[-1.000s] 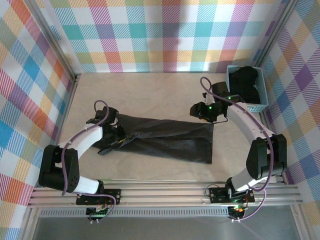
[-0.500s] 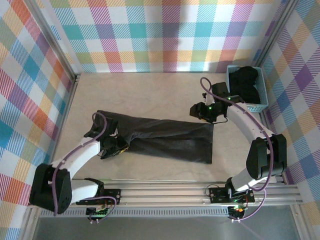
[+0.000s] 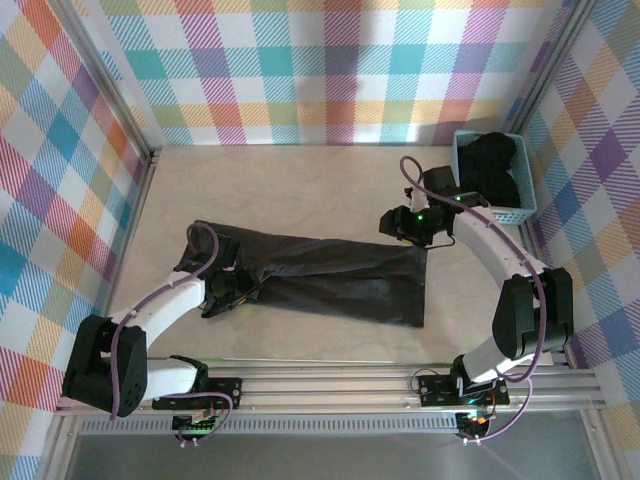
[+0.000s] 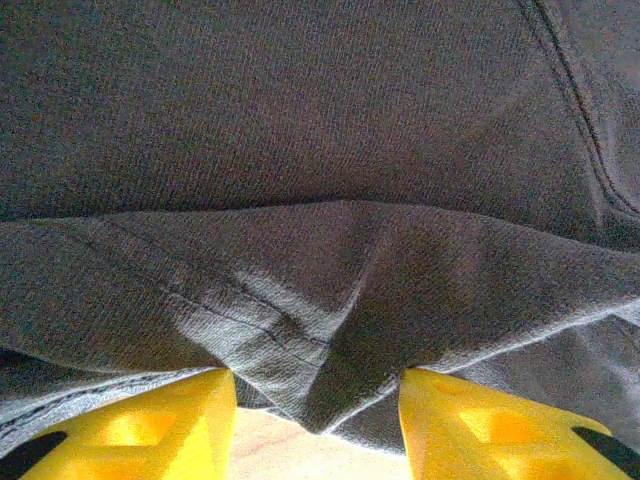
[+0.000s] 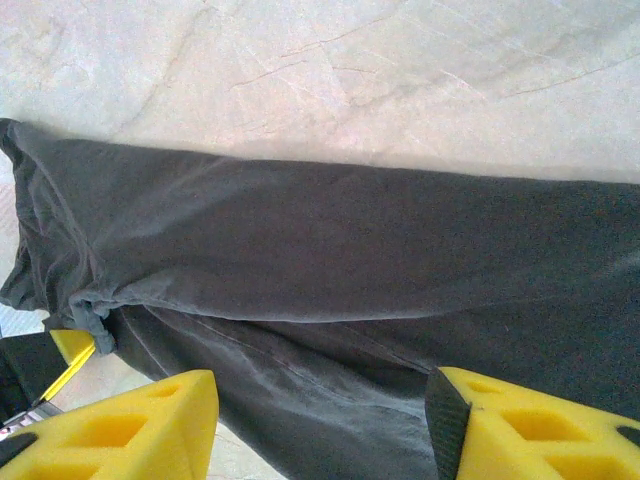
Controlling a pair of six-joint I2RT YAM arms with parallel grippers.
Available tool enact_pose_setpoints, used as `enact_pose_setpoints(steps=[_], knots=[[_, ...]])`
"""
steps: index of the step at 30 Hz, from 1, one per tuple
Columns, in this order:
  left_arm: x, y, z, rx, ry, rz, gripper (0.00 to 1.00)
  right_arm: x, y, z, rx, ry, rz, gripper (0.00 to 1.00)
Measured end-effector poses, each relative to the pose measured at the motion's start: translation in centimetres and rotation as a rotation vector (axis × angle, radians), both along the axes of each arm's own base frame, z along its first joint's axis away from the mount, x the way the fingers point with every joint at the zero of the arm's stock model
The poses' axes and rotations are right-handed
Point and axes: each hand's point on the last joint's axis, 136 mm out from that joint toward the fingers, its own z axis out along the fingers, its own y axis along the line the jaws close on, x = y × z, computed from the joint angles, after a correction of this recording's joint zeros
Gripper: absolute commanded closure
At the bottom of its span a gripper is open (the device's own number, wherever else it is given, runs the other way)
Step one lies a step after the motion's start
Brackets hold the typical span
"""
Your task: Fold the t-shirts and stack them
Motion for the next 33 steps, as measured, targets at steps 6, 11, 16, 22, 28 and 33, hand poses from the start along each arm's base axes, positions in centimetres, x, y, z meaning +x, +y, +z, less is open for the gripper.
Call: enact_pose_setpoints(steps=[6, 11, 16, 22, 28, 33], knots=[[0.3, -0.1, -0.4, -0.008, -0.016, 0.018, 0.78, 0.0, 0.1, 0.1, 0.005, -0.002, 0.002, 0.42], [0.1, -0.7, -1.3, -0.003, 0.007, 0.011, 0.96, 0.0, 0.2, 0.1, 0.004, -0.002, 0.004, 0.42], [-0.1, -1.2, -0.3, -0.003, -0.024, 0.000, 1.00, 0.0, 0.2, 0.1, 0.004, -0.002, 0.004, 0.42], [-0.5, -2.0, 1.8, -0.051, -0.078, 0.010, 1.00, 0.0, 0.2, 0.1, 0.008, 0.002, -0.001, 0.42], [-2.1, -2.2, 0.2, -0.066, -0.020, 0.021, 1.00, 0.0, 0.2, 0.1, 0.012, 0.007, -0.007, 0.42], [-2.5, -3.1, -0.8, -0.113, 0.006, 0.013, 1.00, 0.0, 0.2, 0.1, 0.012, 0.007, -0.006, 0.42]])
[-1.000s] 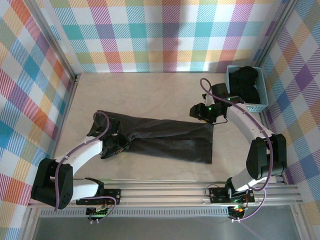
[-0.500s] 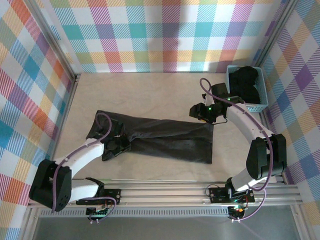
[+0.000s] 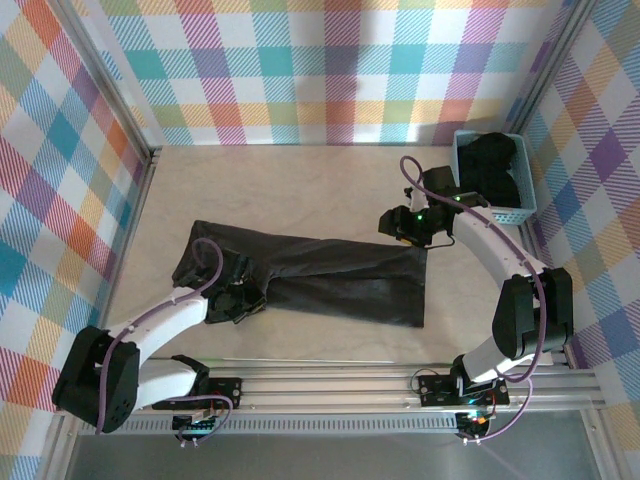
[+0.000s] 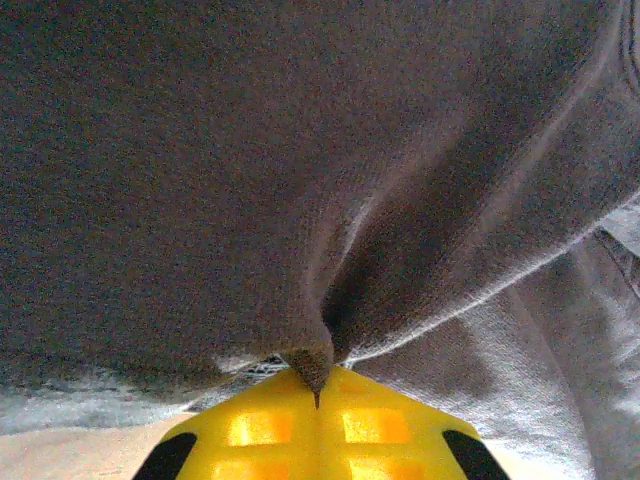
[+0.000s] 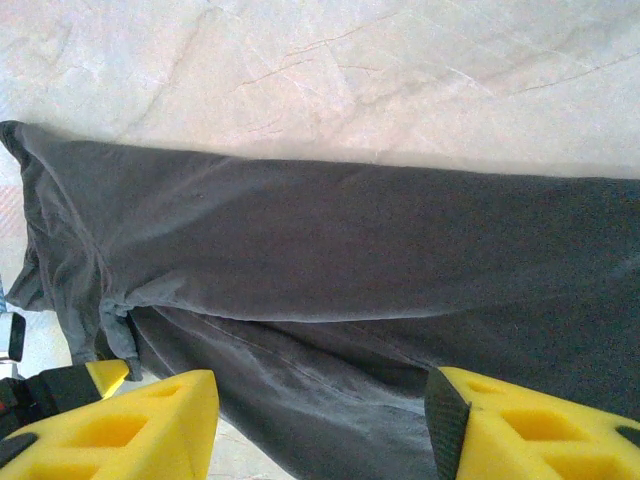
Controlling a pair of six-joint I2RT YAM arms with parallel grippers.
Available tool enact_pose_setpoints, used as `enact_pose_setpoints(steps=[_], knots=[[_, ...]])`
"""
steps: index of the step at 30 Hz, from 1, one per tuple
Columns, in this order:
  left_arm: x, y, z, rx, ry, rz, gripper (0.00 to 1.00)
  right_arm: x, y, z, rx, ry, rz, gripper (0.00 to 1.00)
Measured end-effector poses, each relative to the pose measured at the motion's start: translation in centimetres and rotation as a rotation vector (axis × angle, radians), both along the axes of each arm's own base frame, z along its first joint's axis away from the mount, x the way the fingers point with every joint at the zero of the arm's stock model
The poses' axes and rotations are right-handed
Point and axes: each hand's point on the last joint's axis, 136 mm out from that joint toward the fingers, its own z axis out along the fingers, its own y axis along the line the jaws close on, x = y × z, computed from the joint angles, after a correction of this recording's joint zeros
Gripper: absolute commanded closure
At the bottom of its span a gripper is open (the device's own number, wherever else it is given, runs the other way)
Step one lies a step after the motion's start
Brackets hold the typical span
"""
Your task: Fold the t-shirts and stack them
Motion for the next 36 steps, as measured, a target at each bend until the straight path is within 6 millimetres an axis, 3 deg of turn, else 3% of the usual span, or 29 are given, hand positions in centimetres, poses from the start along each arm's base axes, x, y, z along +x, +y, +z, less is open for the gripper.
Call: enact_pose_setpoints(steps=[5, 9, 12, 16, 19, 21, 26, 36], knots=[[0.2, -1.4, 0.4, -0.054, -0.012, -0.044, 0.78, -0.1, 0.1, -0.3, 0.003, 0.007, 0.001, 0.42], [0.2, -1.1, 1.1, -0.044, -0.009, -0.071, 0.56, -0.2, 0.2, -0.4, 0.006, 0.008, 0.003, 0.42], [1.7, 1.4, 2.9, -0.034, -0.027, 0.001, 0.57, -0.1, 0.3, -0.6, 0.018, 0.006, 0.005, 0.42], [5.3, 9.2, 5.3, 0.026, -0.100, 0.231, 0.64, -0.5, 0.5, -2.0, 0.035, 0.053, -0.009, 0.43], [6.7, 12.9, 5.0, 0.082, -0.076, 0.299, 0.68, -0.7, 0.5, -3.9, 0.028, 0.117, -0.030, 0.44], [7.2, 14.5, 3.5, 0.111, -0.022, 0.317, 0.68, -0.7, 0.4, -5.2, 0.019, 0.160, -0.045, 0.44], [7.6, 16.8, 0.2, 0.163, 0.086, 0.326, 0.66, -1.0, 0.0, -8.2, -0.026, 0.247, -0.070, 0.44], [9.6, 17.7, 0.4, 0.195, 0.003, 0.329, 0.67, -1.1, -0.3, -8.9, -0.042, 0.267, -0.075, 0.44]])
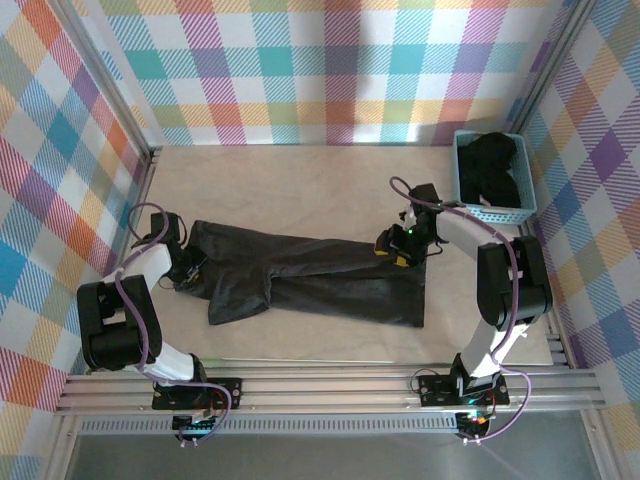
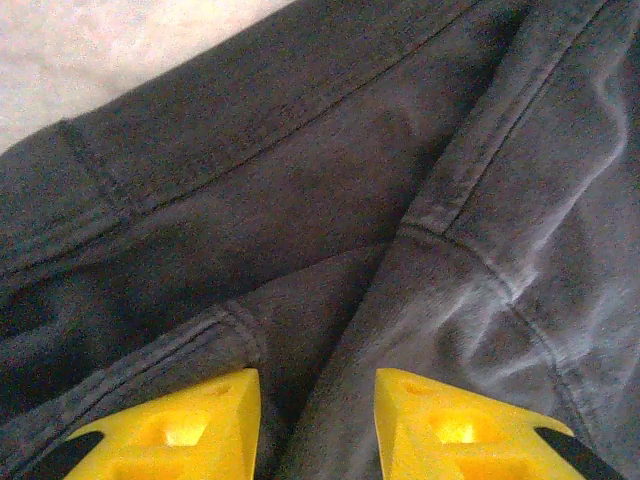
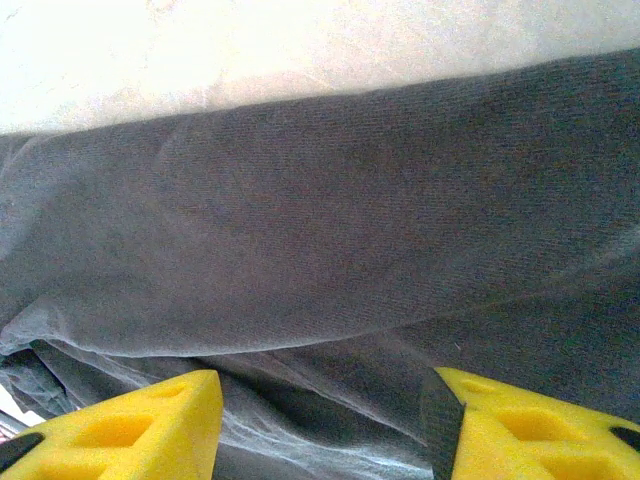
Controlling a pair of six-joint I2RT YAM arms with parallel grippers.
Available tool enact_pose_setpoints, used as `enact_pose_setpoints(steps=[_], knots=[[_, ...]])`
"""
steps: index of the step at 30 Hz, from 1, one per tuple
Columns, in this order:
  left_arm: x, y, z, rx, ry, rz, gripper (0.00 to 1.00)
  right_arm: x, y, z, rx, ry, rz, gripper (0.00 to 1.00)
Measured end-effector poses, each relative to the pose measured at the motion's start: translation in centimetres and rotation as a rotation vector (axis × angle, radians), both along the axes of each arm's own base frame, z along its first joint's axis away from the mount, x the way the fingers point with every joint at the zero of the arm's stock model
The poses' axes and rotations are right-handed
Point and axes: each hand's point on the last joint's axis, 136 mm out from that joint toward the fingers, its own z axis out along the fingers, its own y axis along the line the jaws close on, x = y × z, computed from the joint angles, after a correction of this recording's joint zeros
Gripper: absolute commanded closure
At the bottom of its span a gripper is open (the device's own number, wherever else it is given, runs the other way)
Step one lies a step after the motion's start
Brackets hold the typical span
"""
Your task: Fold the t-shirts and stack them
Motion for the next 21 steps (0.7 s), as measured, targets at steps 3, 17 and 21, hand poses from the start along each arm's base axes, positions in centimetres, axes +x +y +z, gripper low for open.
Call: enact_pose_setpoints(steps=[3, 17, 21], knots=[[0.6, -0.2, -0.3, -0.017, -0.017, -0.006, 0.70, 0.0, 0.0, 0.0, -0.003, 0.000, -0.001, 0.44], [0.5, -0.6, 0.0, -0.031, -0.032, -0.013, 1.00, -0.2, -0.4, -0.6, -0.029, 0.019, -0.006, 0.45], [0.7, -0.4, 1.1, -0.027, -0.023, -0.012, 1.00, -0.6, -0.7, -1.4, -0.047, 0.047, -0.008, 0.46]])
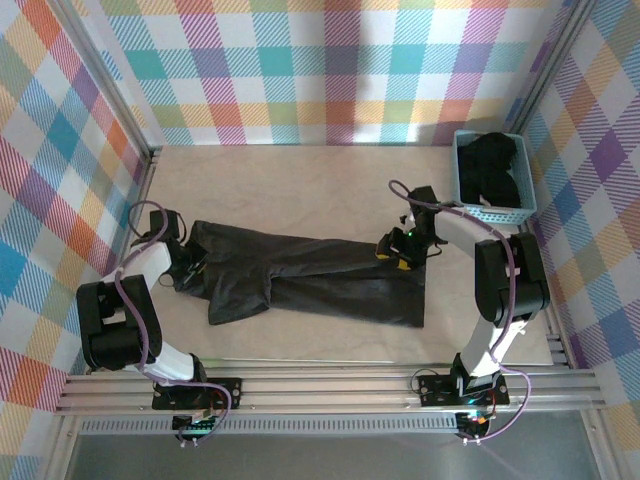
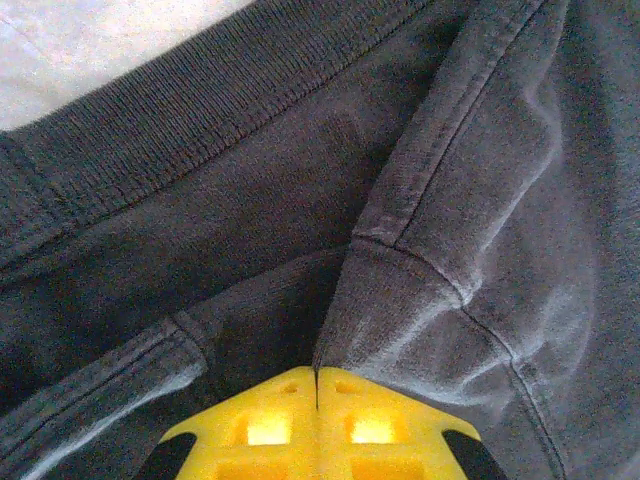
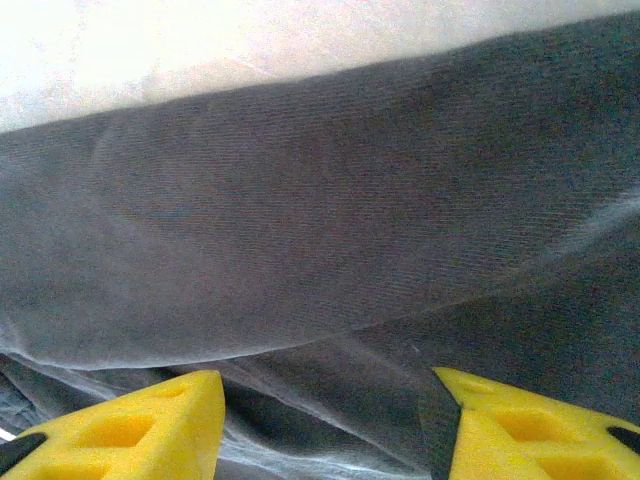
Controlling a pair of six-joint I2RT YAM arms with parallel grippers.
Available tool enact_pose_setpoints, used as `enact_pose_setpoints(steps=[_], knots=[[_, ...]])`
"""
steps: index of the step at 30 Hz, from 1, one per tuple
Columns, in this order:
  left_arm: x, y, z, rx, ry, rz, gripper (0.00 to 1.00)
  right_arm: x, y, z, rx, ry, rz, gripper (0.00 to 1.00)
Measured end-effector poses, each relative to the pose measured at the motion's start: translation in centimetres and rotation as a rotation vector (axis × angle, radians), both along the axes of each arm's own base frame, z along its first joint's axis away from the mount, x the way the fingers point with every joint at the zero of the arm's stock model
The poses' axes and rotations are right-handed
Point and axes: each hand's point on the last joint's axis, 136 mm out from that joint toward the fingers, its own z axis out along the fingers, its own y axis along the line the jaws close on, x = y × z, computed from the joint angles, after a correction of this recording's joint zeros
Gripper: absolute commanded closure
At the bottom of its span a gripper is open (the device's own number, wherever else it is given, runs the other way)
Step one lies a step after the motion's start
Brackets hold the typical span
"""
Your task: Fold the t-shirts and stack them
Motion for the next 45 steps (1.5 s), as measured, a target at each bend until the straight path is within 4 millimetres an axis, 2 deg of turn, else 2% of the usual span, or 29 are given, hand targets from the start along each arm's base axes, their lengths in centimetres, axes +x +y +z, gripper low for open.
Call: enact_pose_setpoints(steps=[6, 10, 18, 27, 32, 40, 45], knots=[[1.9, 0.4, 3.2, 0.010, -0.006, -0.014, 1.00, -0.4, -0.4, -1.2, -0.034, 0.047, -0.003, 0.47], [3.2, 1.0, 4.4, 0.033, 0.028, -0.041, 1.00, -0.4, -0.8, -1.3, -0.058, 0.057, -0.003, 0.48], [4.9, 1.8, 4.4, 0.056, 0.119, -0.087, 1.00, -0.4, -1.1, -1.5, -0.087, 0.064, -0.003, 0.48], [7.3, 2.3, 5.1, 0.065, 0.124, -0.112, 1.00, -0.6, -1.3, -2.0, -0.107, 0.075, 0.003, 0.49], [8.3, 2.6, 4.8, 0.072, 0.129, -0.120, 1.00, -0.7, -1.2, -2.2, -0.109, 0.081, 0.007, 0.49], [8.4, 3.6, 2.5, 0.121, 0.203, -0.123, 0.99, -0.8, -1.1, -2.3, -0.111, 0.083, 0.009, 0.49], [8.8, 4.2, 0.6, 0.146, 0.256, -0.126, 0.75, -0.7, -1.2, -2.4, -0.118, 0.081, 0.008, 0.49]])
